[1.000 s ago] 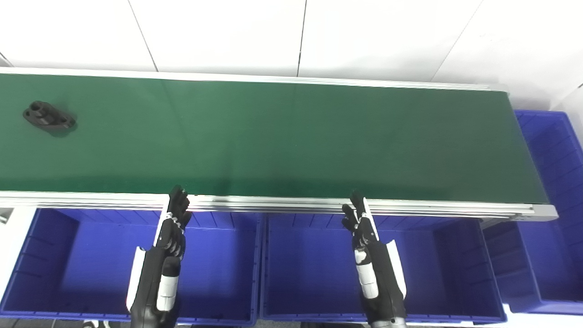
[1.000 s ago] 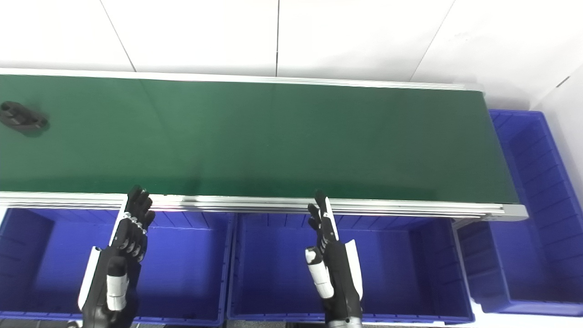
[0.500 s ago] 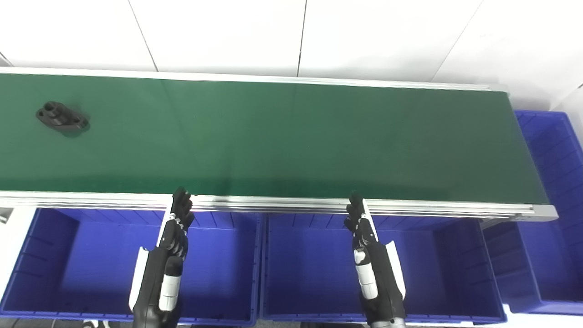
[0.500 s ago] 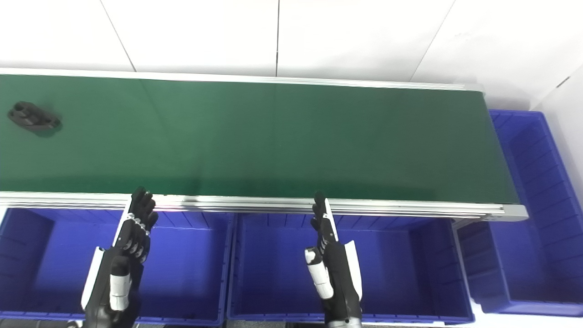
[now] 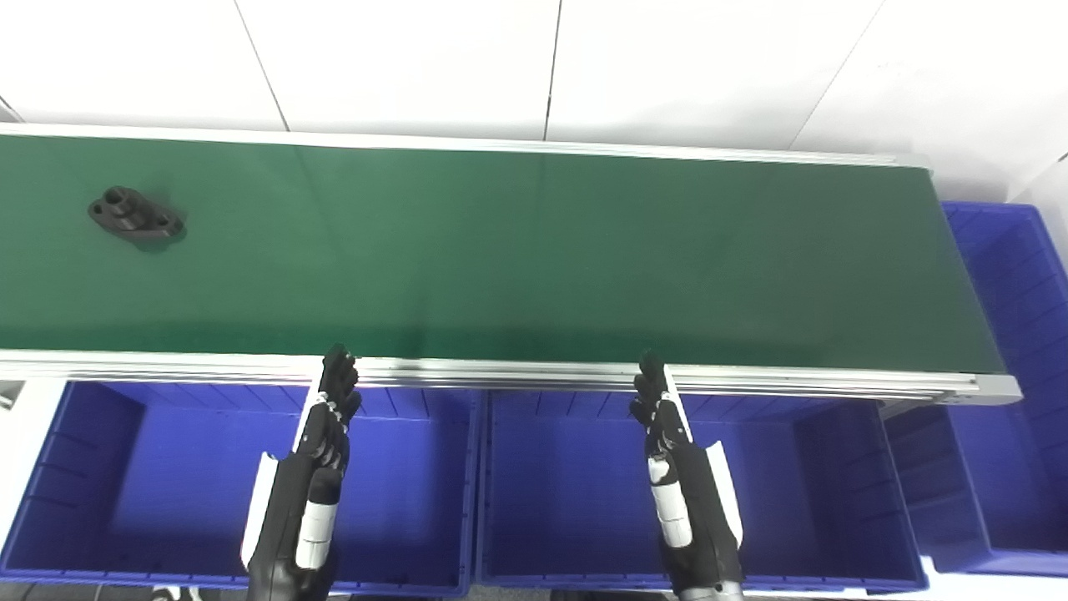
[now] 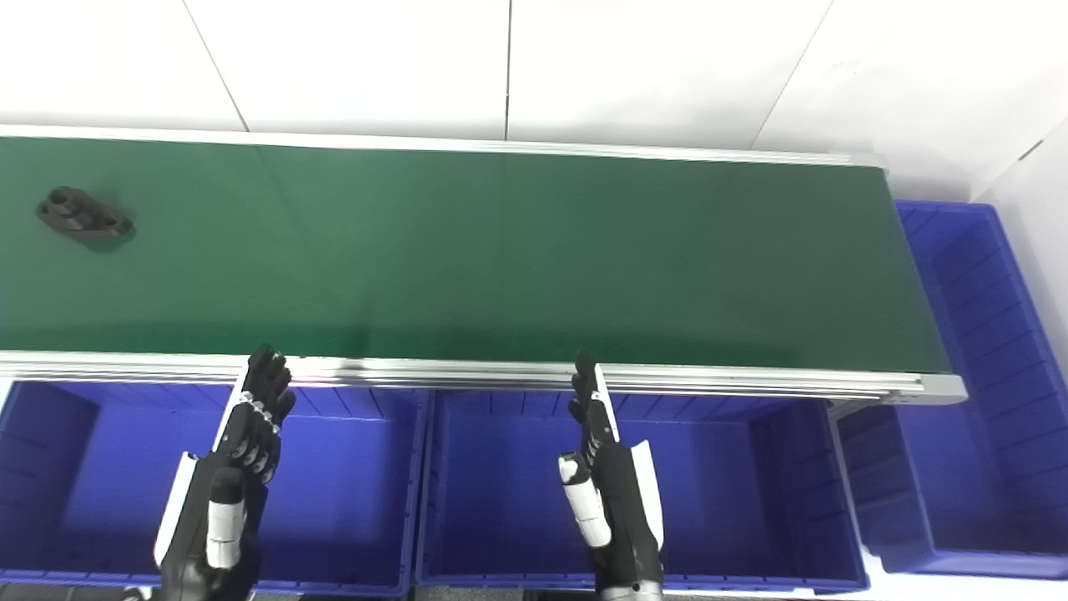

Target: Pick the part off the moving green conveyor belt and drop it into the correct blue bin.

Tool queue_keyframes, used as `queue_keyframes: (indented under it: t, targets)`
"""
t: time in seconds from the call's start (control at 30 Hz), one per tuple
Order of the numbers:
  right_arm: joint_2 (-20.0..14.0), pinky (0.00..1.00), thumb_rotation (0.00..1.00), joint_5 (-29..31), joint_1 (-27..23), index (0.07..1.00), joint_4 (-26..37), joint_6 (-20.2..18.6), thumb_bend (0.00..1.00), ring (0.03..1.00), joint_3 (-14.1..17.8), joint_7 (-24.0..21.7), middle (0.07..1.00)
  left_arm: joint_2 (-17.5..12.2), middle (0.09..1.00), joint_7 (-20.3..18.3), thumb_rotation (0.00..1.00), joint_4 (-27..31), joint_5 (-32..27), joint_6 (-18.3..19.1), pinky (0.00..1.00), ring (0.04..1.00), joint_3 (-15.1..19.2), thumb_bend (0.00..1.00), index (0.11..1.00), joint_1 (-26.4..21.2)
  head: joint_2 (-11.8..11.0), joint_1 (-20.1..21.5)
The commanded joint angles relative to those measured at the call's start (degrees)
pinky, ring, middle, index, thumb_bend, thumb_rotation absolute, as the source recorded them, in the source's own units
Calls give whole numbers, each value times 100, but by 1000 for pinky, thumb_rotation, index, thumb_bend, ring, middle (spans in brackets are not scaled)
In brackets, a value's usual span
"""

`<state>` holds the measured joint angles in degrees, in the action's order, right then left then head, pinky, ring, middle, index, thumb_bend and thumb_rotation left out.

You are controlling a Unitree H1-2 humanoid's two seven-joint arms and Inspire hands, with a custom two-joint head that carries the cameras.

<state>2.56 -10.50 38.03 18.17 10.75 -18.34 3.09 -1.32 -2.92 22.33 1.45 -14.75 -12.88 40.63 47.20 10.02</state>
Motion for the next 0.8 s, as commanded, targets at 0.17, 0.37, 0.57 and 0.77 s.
queue_keyframes:
  t: [0.17, 0.37, 0.57, 0.77]
  targets:
    - [36, 974, 1000, 20, -22, 1000, 45, 83, 806, 994, -24, -34, 1000, -58, 1000, -70, 985, 67, -18, -95, 1000, 1000, -16, 722, 1000, -56, -32, 10]
    - [41, 978, 1000, 66, -20, 1000, 41, 66, 801, 998, -37, -48, 1000, -92, 1000, -102, 976, 19, -35, -129, 1000, 1000, -20, 727, 1000, -96, -51, 27]
    - [28, 969, 1000, 91, -16, 1000, 49, 24, 806, 987, -46, -69, 1000, -109, 1000, -103, 979, -11, -14, -182, 1000, 1000, -26, 713, 1000, -103, -79, 11]
    - [13, 970, 1000, 138, -41, 1000, -50, 134, 798, 986, -42, -71, 1000, -118, 1000, -88, 979, -29, -18, -142, 1000, 1000, -33, 719, 1000, -93, -148, 15]
